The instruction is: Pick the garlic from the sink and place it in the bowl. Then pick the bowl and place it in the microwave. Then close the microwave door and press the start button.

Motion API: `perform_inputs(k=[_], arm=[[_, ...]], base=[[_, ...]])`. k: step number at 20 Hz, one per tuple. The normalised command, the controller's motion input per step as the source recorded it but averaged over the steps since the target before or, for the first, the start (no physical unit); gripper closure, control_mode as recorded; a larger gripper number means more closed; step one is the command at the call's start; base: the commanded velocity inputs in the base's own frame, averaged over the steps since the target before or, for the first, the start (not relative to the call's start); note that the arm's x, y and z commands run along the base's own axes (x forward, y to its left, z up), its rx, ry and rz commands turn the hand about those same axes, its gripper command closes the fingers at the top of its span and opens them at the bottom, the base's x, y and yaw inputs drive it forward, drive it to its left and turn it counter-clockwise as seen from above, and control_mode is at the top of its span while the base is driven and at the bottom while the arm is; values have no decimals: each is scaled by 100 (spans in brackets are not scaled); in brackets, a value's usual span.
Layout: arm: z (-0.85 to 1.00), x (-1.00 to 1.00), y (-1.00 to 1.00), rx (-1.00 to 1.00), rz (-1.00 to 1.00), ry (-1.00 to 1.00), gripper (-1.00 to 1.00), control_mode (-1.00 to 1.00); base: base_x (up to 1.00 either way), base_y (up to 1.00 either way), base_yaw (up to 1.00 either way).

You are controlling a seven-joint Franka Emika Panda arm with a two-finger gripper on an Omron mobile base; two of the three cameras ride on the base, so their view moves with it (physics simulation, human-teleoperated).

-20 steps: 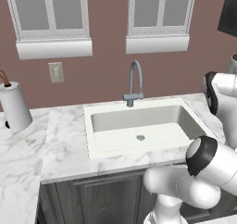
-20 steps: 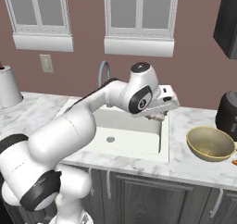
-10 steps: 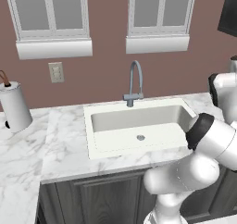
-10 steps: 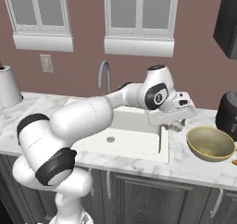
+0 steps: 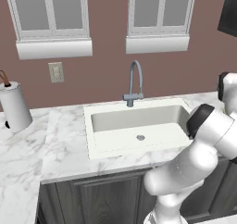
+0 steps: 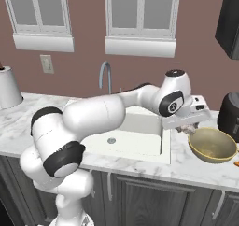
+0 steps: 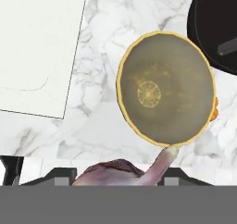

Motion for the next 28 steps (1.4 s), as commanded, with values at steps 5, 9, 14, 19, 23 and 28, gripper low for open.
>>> perform_inputs(k=[5,9,14,19,23,28], arm=[[-40,0,-13,0,16,-12,100,-100],[-34,8,0,0,7,-1,100,-100],[-22,23,-16,0,1,2,100,-100],[-9,25,-37,2,0,1,100,-100],[-2,28,-40,5,3,0,100,-100],[-14,20,-35,6,5,3,100,-100]], base=[[0,0,0],[0,0,0],[0,0,0],[0,0,0],[0,0,0],[0,0,0]])
